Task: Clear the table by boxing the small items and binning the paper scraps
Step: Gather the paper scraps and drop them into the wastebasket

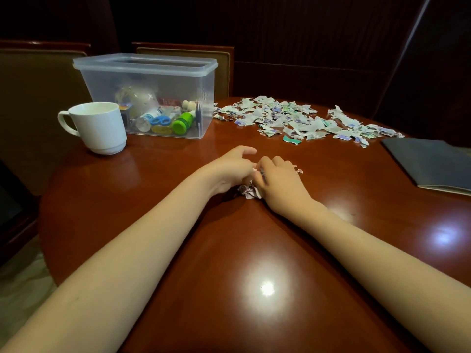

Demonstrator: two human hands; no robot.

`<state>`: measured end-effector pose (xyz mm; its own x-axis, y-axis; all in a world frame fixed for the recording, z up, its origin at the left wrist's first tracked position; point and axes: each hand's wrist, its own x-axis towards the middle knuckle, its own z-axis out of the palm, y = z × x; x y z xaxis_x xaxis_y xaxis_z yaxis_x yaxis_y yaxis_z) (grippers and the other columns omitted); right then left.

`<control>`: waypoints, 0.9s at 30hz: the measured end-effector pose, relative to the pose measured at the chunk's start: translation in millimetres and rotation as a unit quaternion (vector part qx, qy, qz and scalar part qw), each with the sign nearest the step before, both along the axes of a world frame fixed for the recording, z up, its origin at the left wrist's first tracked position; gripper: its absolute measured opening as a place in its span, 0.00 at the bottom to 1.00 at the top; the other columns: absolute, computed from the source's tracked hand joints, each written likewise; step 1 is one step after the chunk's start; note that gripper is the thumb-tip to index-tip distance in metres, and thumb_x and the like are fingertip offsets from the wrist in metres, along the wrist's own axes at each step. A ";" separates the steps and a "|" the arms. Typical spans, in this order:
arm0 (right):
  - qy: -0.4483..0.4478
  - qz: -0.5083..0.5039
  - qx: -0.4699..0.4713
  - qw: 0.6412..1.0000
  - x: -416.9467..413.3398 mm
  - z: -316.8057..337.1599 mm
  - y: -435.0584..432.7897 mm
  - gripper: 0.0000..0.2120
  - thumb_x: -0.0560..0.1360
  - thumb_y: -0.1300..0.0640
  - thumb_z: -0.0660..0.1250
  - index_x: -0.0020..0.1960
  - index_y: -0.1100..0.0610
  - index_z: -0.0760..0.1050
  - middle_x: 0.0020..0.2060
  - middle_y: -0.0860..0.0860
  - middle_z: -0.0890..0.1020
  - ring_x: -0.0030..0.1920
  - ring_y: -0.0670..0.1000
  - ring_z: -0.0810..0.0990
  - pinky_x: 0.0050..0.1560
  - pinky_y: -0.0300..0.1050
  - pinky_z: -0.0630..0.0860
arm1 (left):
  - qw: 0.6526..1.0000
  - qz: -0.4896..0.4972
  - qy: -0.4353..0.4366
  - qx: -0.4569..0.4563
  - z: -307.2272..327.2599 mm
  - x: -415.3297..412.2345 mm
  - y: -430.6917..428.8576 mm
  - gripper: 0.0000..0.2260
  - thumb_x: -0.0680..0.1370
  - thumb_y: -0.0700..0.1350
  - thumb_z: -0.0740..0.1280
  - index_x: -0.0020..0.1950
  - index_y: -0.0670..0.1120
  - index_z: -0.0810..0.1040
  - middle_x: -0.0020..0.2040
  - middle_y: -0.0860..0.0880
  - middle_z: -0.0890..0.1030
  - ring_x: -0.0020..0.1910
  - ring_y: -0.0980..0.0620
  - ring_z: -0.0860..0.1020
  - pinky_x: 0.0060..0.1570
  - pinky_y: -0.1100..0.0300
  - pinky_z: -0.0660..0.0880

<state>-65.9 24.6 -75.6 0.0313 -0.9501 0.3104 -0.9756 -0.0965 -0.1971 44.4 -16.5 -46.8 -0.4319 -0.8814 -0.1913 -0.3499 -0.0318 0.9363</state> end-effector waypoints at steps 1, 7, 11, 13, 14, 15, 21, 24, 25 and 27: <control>0.011 0.006 -0.002 1.000 1.7 0.6 1.6 0.15 0.81 0.53 0.51 0.62 0.60 0.68 0.54 0.58 0.73 0.52 0.59 0.71 0.50 0.48 0.67 | 0.999 0.011 0.021 0.024 1.8 0.4 -1.1 0.33 0.71 0.23 0.51 0.72 0.46 0.62 0.60 0.42 0.74 0.54 0.46 0.74 0.33 0.64 0.69; -0.021 -0.001 0.014 1.000 5.3 0.1 -0.3 0.17 0.81 0.50 0.55 0.62 0.61 0.65 0.54 0.58 0.76 0.53 0.58 0.75 0.46 0.46 0.69 | 0.992 0.064 0.073 0.079 5.6 4.8 -1.0 0.34 0.70 0.24 0.48 0.74 0.46 0.59 0.65 0.39 0.73 0.64 0.43 0.73 0.43 0.61 0.70; 0.005 -0.013 0.023 1.000 5.7 0.1 0.0 0.16 0.81 0.48 0.54 0.56 0.61 0.68 0.48 0.56 0.77 0.50 0.57 0.76 0.40 0.44 0.63 | 0.987 0.080 0.103 0.094 9.5 6.0 2.9 0.33 0.72 0.25 0.47 0.75 0.44 0.58 0.67 0.38 0.71 0.66 0.44 0.71 0.42 0.63 0.72; 0.012 -0.021 0.028 0.999 6.7 0.8 0.7 0.14 0.81 0.48 0.53 0.47 0.59 0.66 0.40 0.54 0.72 0.47 0.57 0.74 0.40 0.44 0.61 | 0.985 0.090 0.108 0.101 9.6 5.2 2.1 0.33 0.71 0.25 0.47 0.74 0.45 0.59 0.66 0.38 0.71 0.67 0.43 0.71 0.45 0.62 0.71; 0.014 -0.027 0.031 0.999 7.1 1.2 1.2 0.14 0.81 0.49 0.53 0.43 0.58 0.64 0.36 0.52 0.69 0.44 0.56 0.72 0.40 0.44 0.61 | 0.984 0.095 0.110 0.104 9.7 5.0 1.8 0.33 0.71 0.25 0.47 0.74 0.45 0.60 0.66 0.39 0.71 0.66 0.42 0.71 0.47 0.61 0.72; 0.018 -0.031 0.035 0.999 7.4 1.5 1.6 0.16 0.81 0.49 0.53 0.39 0.57 0.61 0.34 0.51 0.66 0.43 0.55 0.69 0.40 0.44 0.60 | 0.984 0.098 0.112 0.102 10.4 4.9 1.6 0.33 0.70 0.25 0.47 0.73 0.45 0.61 0.65 0.39 0.71 0.65 0.43 0.72 0.47 0.61 0.74; 0.044 -0.007 0.023 0.999 9.3 7.3 4.1 0.15 0.81 0.51 0.54 0.52 0.62 0.72 0.48 0.58 0.75 0.47 0.57 0.73 0.42 0.44 0.61 | 0.976 -0.036 -0.194 -0.094 25.5 22.2 -0.3 0.26 0.73 0.30 0.64 0.67 0.49 0.68 0.56 0.47 0.74 0.54 0.48 0.74 0.49 0.58 0.73; 0.019 -0.001 0.020 1.000 10.9 8.6 4.5 0.15 0.80 0.52 0.55 0.56 0.63 0.71 0.51 0.59 0.78 0.50 0.59 0.77 0.40 0.45 0.62 | 0.932 -0.152 -0.318 -0.087 29.3 29.6 2.8 0.33 0.69 0.41 0.75 0.71 0.50 0.65 0.53 0.51 0.74 0.56 0.50 0.73 0.63 0.54 0.70; 0.007 0.000 0.022 1.000 10.8 8.8 5.1 0.15 0.80 0.52 0.56 0.56 0.62 0.71 0.50 0.59 0.79 0.49 0.59 0.77 0.39 0.44 0.62 | 0.924 -0.162 -0.332 -0.097 29.0 28.0 4.5 0.35 0.67 0.42 0.77 0.71 0.49 0.65 0.53 0.51 0.74 0.54 0.51 0.73 0.64 0.53 0.70; -0.009 0.007 0.025 1.000 10.2 9.2 6.2 0.12 0.79 0.52 0.58 0.53 0.61 0.71 0.46 0.59 0.79 0.45 0.59 0.77 0.36 0.44 0.62 | 0.914 -0.159 -0.350 -0.131 25.8 21.4 6.7 0.34 0.67 0.42 0.77 0.69 0.47 0.68 0.54 0.49 0.75 0.52 0.51 0.73 0.58 0.56 0.72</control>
<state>-55.7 30.8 -66.4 0.0394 -0.9642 0.2622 -0.9704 -0.0995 -0.2201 65.8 -9.8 -21.0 -0.5260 -0.7883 -0.3192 -0.8187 0.3677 0.4410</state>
